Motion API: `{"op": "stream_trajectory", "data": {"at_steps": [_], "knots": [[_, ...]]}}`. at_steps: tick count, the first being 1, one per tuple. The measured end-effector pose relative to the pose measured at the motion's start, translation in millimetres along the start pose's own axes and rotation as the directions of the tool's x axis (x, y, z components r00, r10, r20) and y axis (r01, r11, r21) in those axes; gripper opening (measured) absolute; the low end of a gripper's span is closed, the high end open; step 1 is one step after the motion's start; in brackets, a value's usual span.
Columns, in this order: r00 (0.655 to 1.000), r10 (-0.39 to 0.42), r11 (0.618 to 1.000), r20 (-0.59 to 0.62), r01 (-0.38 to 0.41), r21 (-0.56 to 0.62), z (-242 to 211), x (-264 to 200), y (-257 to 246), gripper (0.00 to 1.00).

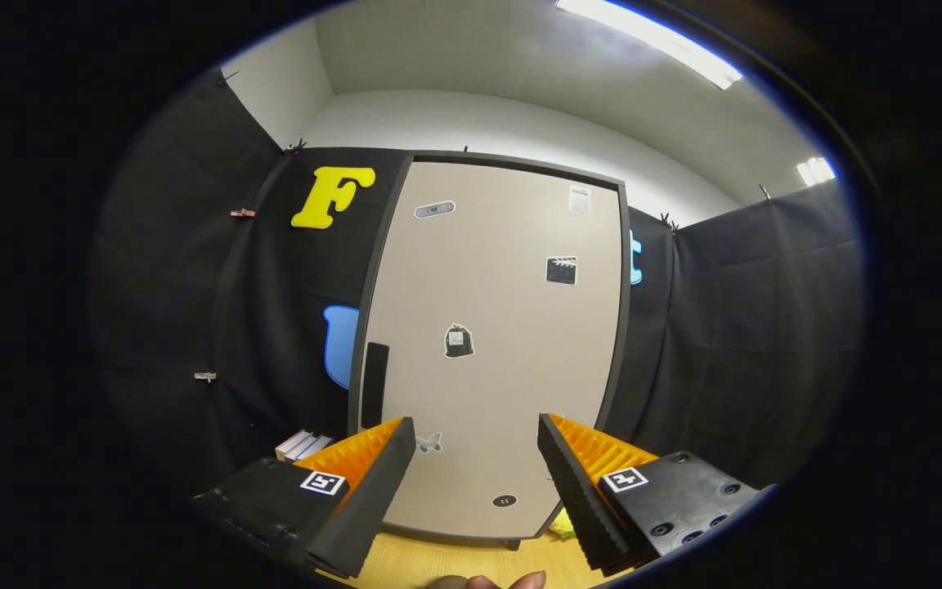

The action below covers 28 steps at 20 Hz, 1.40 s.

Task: Open the shoe cabinet door, grab the shoes and put them into the shoe cabinet, then close the shoe cabinet door.

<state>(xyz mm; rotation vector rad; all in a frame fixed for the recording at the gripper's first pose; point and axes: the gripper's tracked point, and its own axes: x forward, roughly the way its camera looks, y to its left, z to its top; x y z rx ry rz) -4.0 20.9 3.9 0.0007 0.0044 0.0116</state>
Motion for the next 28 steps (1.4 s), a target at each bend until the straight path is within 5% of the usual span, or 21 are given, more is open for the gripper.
{"op": "stream_trajectory", "data": {"at_steps": [10,21,23,27,28], "knots": [[0.996,0.084,0.988,-0.038,-0.078,0.135,-3,79,73,0.97],[0.989,0.074,0.991,-0.130,-0.059,0.118,-63,181,128,0.97],[0.990,0.066,0.992,-0.128,-0.052,0.112,-65,192,132,0.92],[0.985,0.026,0.994,-0.171,-0.008,0.105,-76,198,131,0.50],[0.986,0.016,0.992,-0.165,0.005,0.126,-76,200,132,0.46]]}}
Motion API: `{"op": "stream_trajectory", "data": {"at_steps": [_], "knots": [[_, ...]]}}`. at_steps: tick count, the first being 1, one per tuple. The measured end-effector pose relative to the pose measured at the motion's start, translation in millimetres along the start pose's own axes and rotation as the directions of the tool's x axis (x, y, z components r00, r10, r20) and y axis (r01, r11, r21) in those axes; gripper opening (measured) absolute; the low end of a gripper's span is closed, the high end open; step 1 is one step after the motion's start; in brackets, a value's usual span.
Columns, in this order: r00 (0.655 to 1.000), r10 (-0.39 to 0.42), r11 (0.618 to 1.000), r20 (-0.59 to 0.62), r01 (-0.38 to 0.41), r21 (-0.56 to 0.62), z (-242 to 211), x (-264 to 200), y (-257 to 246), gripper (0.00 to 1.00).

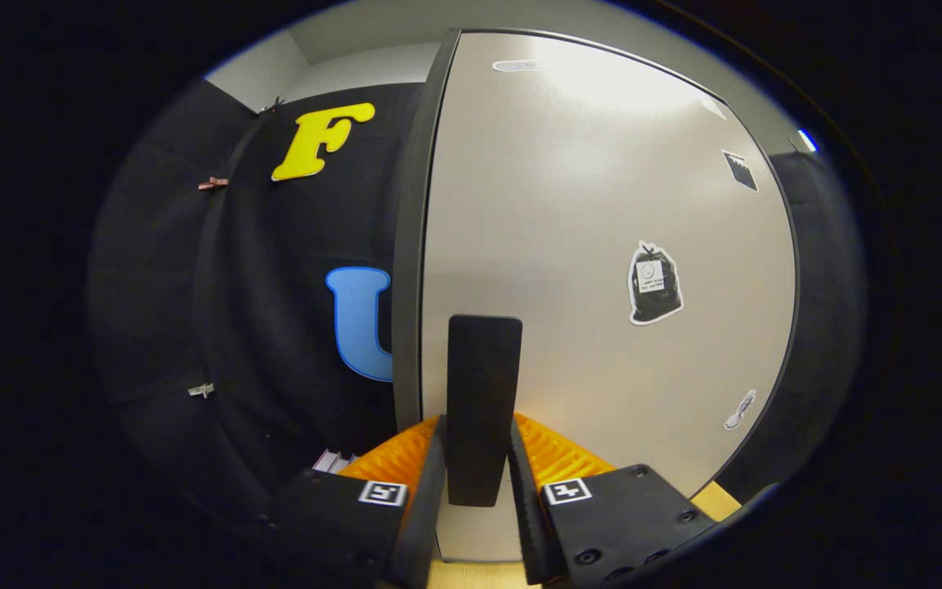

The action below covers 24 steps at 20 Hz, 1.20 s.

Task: Open the shoe cabinet door, grab the shoes and put them into the shoe cabinet, then close the shoe cabinet door.

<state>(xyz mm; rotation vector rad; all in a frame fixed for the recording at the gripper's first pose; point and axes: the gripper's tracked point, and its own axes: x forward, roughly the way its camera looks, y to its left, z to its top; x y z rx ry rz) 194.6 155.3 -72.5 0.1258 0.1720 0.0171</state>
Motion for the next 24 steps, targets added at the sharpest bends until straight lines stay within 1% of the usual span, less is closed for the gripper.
{"op": "stream_trajectory", "data": {"at_steps": [1,2,4,5,6,9,15,19,24], "knots": [[1.000,-0.001,1.000,-0.004,0.001,0.002,-1,-1,-1,0.37],[1.000,-0.002,1.000,0.001,0.002,0.010,-1,2,-2,0.37],[1.000,0.028,1.000,0.006,-0.028,-0.002,0,-1,0,0.23],[0.999,0.053,0.999,0.005,-0.053,-0.006,-1,-2,0,0.23],[0.998,0.069,0.998,0.009,-0.069,0.001,0,-3,2,0.17],[0.995,0.098,0.995,0.009,-0.098,-0.004,1,-17,2,0.16],[0.982,0.187,0.982,0.019,-0.187,0.006,14,-71,4,0.17],[0.978,0.206,0.978,0.028,-0.206,0.013,21,-102,-5,0.16],[0.977,0.213,0.977,0.022,-0.213,0.014,19,-139,-33,0.16]]}}
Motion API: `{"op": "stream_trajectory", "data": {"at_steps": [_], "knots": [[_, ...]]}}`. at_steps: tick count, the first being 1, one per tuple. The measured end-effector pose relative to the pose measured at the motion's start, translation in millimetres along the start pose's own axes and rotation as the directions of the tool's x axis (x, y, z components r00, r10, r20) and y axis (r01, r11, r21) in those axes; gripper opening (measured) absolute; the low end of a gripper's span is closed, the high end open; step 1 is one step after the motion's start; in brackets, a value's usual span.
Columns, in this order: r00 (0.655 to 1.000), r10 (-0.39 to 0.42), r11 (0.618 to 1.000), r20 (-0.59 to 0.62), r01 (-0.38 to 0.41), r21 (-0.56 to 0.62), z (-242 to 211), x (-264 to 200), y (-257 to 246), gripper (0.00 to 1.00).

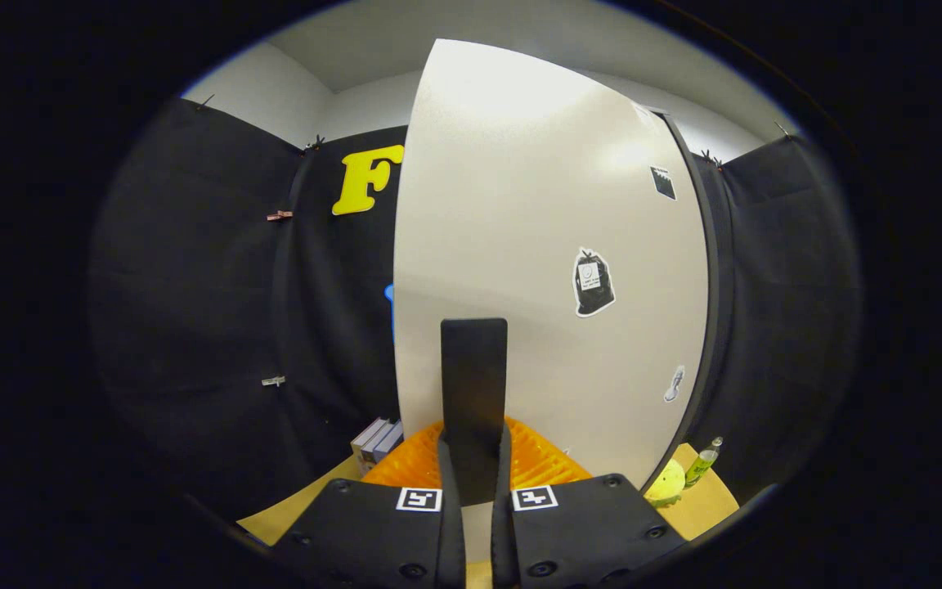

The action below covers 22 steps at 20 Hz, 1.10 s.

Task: Open the shoe cabinet door, grab the shoes and put them into the shoe cabinet, then close the shoe cabinet door.

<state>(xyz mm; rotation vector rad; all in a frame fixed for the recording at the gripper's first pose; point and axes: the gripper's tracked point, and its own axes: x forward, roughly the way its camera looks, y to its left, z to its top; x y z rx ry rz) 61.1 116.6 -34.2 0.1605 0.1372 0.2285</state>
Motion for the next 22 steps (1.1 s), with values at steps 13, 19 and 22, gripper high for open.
{"op": "stream_trajectory", "data": {"at_steps": [13,19,22], "knots": [[0.993,-0.111,0.994,0.024,0.111,-0.002,3,-98,-89,0.15],[0.984,-0.179,0.983,0.027,0.180,-0.028,2,-119,-131,0.15],[0.979,-0.204,0.978,0.022,0.205,-0.045,4,-134,-161,0.14]]}}
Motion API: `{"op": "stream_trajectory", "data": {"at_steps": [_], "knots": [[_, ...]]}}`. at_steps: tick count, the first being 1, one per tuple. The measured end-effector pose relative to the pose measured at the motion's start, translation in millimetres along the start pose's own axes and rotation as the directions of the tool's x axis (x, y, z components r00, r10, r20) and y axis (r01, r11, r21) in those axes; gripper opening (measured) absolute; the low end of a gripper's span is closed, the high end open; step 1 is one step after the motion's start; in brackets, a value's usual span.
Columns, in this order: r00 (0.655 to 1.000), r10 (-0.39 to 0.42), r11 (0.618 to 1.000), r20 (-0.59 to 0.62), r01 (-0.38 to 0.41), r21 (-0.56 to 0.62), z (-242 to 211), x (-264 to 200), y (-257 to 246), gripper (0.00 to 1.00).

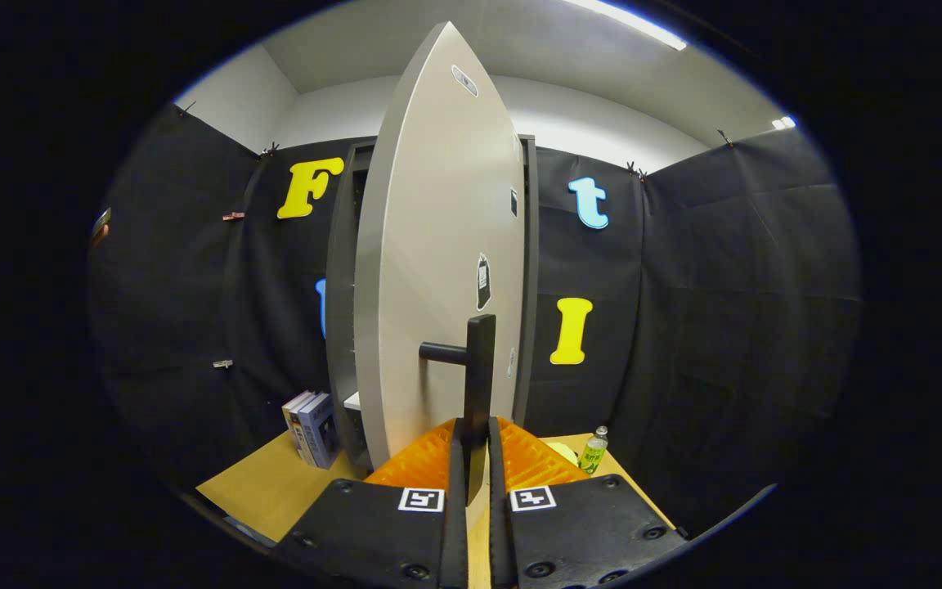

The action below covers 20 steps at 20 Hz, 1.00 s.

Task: Open the shoe cabinet door, grab the shoes and put them into the shoe cabinet, then close the shoe cabinet door.

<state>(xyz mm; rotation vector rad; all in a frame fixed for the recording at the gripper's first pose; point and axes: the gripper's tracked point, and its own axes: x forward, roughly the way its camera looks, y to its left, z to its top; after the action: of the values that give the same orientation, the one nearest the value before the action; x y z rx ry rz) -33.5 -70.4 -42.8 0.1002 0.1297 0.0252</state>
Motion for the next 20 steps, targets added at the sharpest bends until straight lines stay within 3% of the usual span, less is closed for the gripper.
{"op": "stream_trajectory", "data": {"at_steps": [5,7,10,15,17,20], "knots": [[1.000,-0.017,0.999,-0.004,0.017,0.027,-2,-6,-53,0.14],[0.999,-0.038,0.998,-0.007,0.038,0.048,-4,-8,-79,0.09],[0.999,-0.023,0.991,-0.023,0.026,0.129,-6,-7,-95,0.09],[0.999,-0.007,0.999,-0.051,0.009,0.040,-11,-21,-91,0.12],[0.997,-0.025,1.000,-0.075,0.025,-0.003,-13,-41,-96,0.19],[0.986,-0.010,1.000,-0.167,0.010,-0.005,-32,-63,-91,0.56]]}}
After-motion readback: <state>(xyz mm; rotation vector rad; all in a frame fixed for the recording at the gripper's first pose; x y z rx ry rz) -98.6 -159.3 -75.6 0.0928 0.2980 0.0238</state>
